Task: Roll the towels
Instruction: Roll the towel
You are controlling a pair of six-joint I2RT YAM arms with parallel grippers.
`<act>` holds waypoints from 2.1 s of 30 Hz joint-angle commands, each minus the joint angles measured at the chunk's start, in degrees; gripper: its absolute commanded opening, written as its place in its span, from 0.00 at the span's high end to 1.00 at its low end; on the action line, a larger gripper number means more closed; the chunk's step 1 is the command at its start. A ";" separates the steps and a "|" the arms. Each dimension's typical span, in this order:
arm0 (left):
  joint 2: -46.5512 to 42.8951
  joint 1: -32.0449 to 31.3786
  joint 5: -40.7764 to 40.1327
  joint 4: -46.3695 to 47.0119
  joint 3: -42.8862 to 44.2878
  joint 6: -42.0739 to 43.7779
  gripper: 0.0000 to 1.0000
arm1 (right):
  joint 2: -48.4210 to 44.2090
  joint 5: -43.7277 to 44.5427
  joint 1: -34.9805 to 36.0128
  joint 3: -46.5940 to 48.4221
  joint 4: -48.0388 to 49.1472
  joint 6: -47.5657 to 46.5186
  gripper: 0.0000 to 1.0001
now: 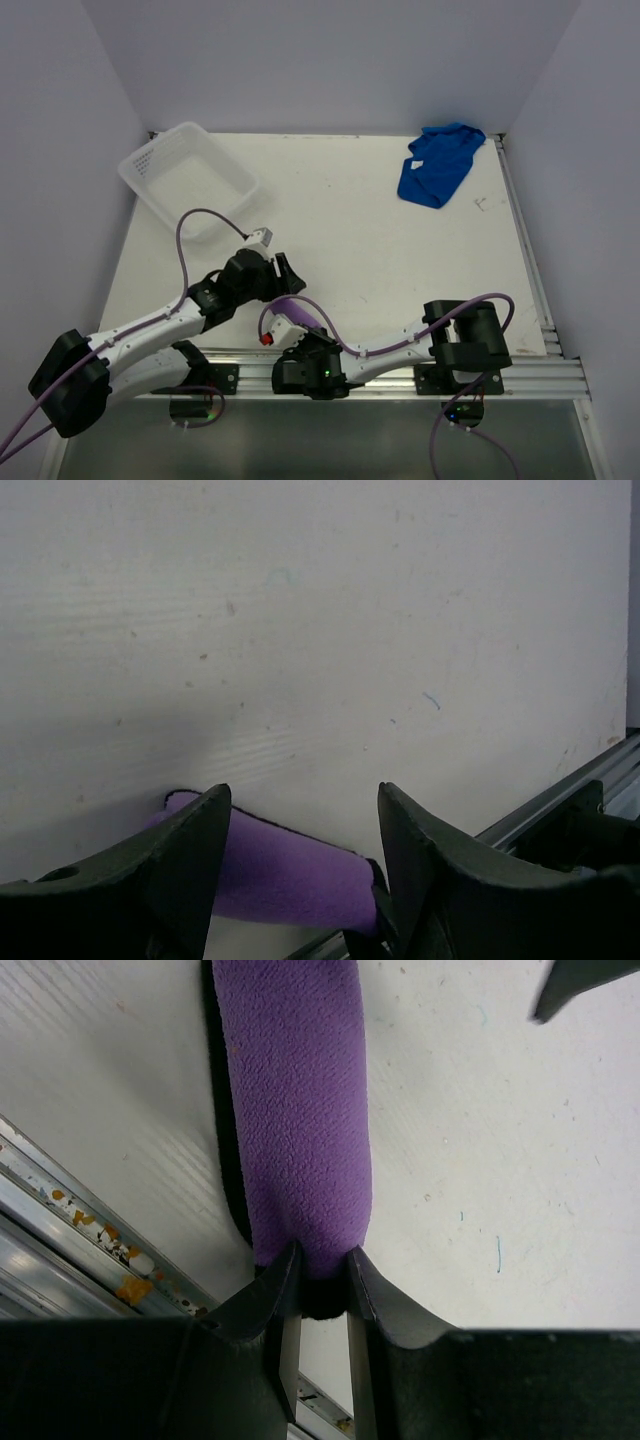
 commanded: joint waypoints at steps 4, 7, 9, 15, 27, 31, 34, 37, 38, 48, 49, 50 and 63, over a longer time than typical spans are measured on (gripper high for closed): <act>0.80 -0.71 3.11 6.69 -4.30 -3.63 0.36 | -0.90 -1.41 0.25 0.48 0.89 0.10 1.00; 0.36 -0.98 1.79 7.13 -6.33 -4.07 0.36 | -0.90 -1.59 0.16 0.75 0.63 -0.16 1.00; 0.10 -1.07 1.00 7.13 -7.64 -4.34 0.37 | -1.16 -1.77 0.16 0.84 0.54 -0.25 0.99; -0.69 -1.15 -1.46 7.40 -10.02 -4.86 0.37 | -3.97 -3.08 0.16 0.31 0.54 -0.25 0.77; -1.92 -2.03 -4.80 7.49 -11.69 -6.62 0.38 | -17.05 -12.13 -2.29 -6.19 6.86 1.85 0.48; -3.42 -2.47 -5.86 6.43 -11.78 -6.89 0.38 | -21.10 -20.21 -7.83 -13.29 13.79 5.19 0.46; -4.21 -2.56 -6.03 5.81 -12.13 -6.97 0.38 | -23.74 -25.66 -11.61 -18.05 19.25 6.43 0.44; -4.39 -2.65 -6.21 5.73 -12.39 -7.06 0.38 | -24.71 -29.71 -13.72 -20.43 23.12 6.69 0.41; -4.30 -2.74 -6.21 5.73 -12.40 -7.06 0.38 | -24.80 -31.19 -14.34 -20.87 23.91 6.69 0.39; -3.25 -2.82 -6.12 5.99 -12.31 -6.80 0.38 | -23.14 -38.15 -18.82 -25.35 31.56 9.41 0.36; -3.33 -2.82 -6.12 5.90 -12.22 -6.71 0.38 | -22.87 -38.85 -19.09 -25.44 32.00 9.59 0.37; -3.33 -2.82 -6.12 5.81 -12.13 -6.62 0.38 | -22.52 -39.12 -19.35 -25.62 32.36 9.59 0.37; -5.62 -2.82 -8.31 -2.09 -7.75 -2.59 0.37 | -19.62 -44.92 -19.70 -25.88 37.64 2.68 0.92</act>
